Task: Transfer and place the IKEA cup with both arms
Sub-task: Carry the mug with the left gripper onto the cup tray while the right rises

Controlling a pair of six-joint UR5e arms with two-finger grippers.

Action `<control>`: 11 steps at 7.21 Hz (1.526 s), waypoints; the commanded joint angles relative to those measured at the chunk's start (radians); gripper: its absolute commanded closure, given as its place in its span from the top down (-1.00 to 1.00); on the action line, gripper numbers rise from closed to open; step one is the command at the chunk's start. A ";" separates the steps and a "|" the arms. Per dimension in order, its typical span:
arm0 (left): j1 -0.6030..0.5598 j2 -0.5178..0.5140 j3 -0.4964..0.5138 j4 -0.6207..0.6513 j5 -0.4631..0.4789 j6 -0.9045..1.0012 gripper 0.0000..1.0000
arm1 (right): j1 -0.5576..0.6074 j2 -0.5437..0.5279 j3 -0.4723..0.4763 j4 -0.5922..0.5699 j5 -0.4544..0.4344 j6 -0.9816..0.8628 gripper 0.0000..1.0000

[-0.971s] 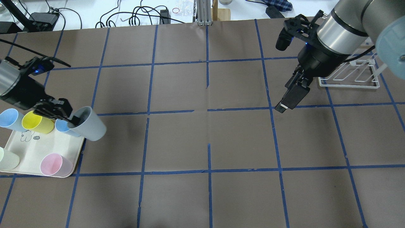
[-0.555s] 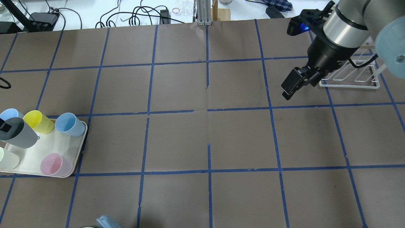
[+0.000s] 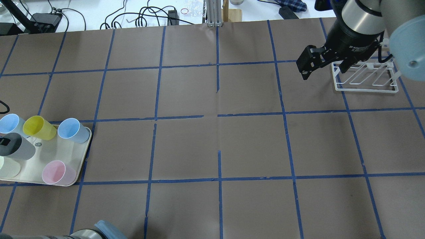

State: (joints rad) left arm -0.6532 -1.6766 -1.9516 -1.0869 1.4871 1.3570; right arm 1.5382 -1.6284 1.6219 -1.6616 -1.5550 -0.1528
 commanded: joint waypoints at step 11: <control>0.058 -0.075 -0.058 -0.027 -0.005 0.001 -1.00 | 0.031 0.039 -0.071 0.023 0.032 0.157 1.00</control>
State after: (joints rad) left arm -0.6026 -1.7452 -2.0094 -1.1160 1.4820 1.3593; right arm 1.5706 -1.5931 1.5592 -1.6420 -1.5199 0.0102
